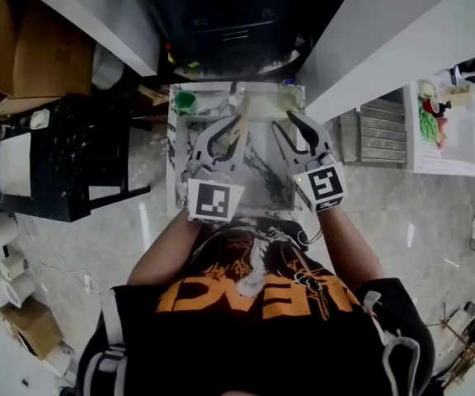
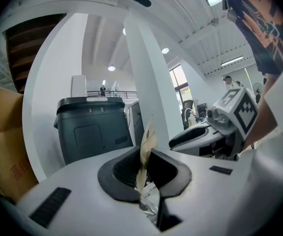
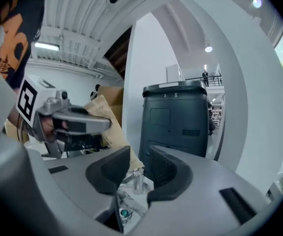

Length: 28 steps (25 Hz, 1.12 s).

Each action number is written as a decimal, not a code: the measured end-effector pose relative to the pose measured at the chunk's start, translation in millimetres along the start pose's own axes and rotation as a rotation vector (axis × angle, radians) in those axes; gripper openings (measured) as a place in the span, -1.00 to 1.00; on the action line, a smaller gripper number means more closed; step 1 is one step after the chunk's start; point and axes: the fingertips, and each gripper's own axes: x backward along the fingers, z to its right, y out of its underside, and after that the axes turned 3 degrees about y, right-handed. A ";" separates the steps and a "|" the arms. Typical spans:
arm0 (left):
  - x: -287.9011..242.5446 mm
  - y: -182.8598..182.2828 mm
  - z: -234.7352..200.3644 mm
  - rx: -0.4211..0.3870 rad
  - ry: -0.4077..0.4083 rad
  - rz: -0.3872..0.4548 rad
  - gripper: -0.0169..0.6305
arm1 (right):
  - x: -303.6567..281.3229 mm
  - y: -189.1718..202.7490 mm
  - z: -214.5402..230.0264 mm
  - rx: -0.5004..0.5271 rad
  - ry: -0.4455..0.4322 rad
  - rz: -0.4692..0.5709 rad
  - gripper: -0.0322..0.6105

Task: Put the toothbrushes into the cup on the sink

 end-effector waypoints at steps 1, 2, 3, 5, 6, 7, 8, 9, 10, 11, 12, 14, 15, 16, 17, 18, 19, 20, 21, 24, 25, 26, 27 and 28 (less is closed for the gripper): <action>1.8 -0.2 -0.4 0.003 -0.001 0.001 -0.79 | 1.6 -7.7 -6.6 -0.008 -0.017 0.016 -0.56; 3.7 -0.7 -0.7 0.004 -0.001 0.003 -0.79 | 2.4 -15.7 -12.3 -0.015 -0.029 0.036 -0.72; 5.7 -1.5 -0.7 0.002 -0.002 0.005 -0.79 | 2.8 -22.8 -17.1 -0.020 -0.035 0.055 -0.86; 9.9 -3.6 0.1 -0.003 0.000 0.010 -0.79 | 3.3 -31.5 -24.9 -0.026 -0.041 0.073 -0.86; 12.5 -5.1 0.1 -0.006 0.001 0.013 -0.79 | 3.6 -33.5 -28.3 -0.029 -0.045 0.072 -0.86; 15.4 -7.1 -0.7 -0.009 -0.001 0.017 -0.79 | 3.7 -36.5 -31.5 -0.031 -0.050 0.079 -0.86; 18.6 -9.8 -2.7 -0.012 -0.006 0.026 -0.79 | 3.7 -40.6 -34.2 -0.030 -0.056 0.093 -0.86; 22.2 -13.2 -6.0 -0.013 -0.015 0.040 -0.79 | 3.8 -44.4 -36.3 -0.029 -0.059 0.106 -0.86; 26.2 -16.7 -10.9 -0.013 -0.029 0.056 -0.79 | 4.0 -47.7 -37.6 -0.031 -0.061 0.117 -0.86; 30.4 -18.8 -17.3 -0.008 -0.049 0.071 -0.79 | 4.0 -51.4 -38.2 -0.036 -0.060 0.132 -0.86; 34.3 -18.4 -25.5 0.003 -0.072 0.079 -0.79 | 3.8 -55.5 -38.4 -0.044 -0.057 0.150 -0.86; 41.0 -8.3 -46.1 0.036 -0.126 0.070 -0.79 | 3.1 -61.0 -38.6 -0.053 -0.053 0.169 -0.86; 43.8 0.5 -58.0 0.045 -0.153 0.051 -0.79 | 3.1 -61.1 -38.7 -0.052 -0.052 0.166 -0.86; 46.1 11.1 -70.4 0.046 -0.178 0.028 -0.79 | 3.2 -58.9 -38.5 -0.048 -0.051 0.155 -0.86; 47.6 22.4 -82.6 0.041 -0.202 0.004 -0.79 | 3.2 -55.3 -38.3 -0.040 -0.052 0.138 -0.86; 47.9 33.9 -94.2 0.035 -0.223 -0.019 -0.79 | 2.9 -52.8 -38.4 -0.032 -0.053 0.125 -0.86; 47.2 46.1 -104.5 0.032 -0.241 -0.042 -0.79 | 2.3 -51.7 -39.0 -0.027 -0.055 0.116 -0.86; 45.6 59.3 -113.0 0.030 -0.255 -0.066 -0.79 | 1.5 -51.2 -39.7 -0.023 -0.056 0.109 -0.86; 43.4 73.1 -119.8 0.029 -0.263 -0.092 -0.79 | 0.8 -50.2 -40.4 -0.020 -0.055 0.098 -0.86; 33.8 110.3 -133.7 0.040 -0.271 -0.156 -0.79 | -1.1 -42.7 -41.4 -0.004 -0.049 0.026 -0.86; 30.3 121.1 -137.1 0.051 -0.270 -0.172 -0.79 | -2.6 -43.4 -41.4 -0.004 -0.044 0.023 -0.86; 26.8 131.8 -139.7 0.063 -0.269 -0.189 -0.79 | -5.0 -48.1 -41.5 -0.010 -0.039 0.043 -0.86; 23.4 142.1 -141.8 0.075 -0.268 -0.206 -0.79 | -7.7 -55.1 -41.6 -0.018 -0.033 0.076 -0.86; 20.1 151.3 -143.3 0.083 -0.267 -0.222 -0.79 | -9.9 -60.7 -41.4 -0.023 -0.028 0.100 -0.86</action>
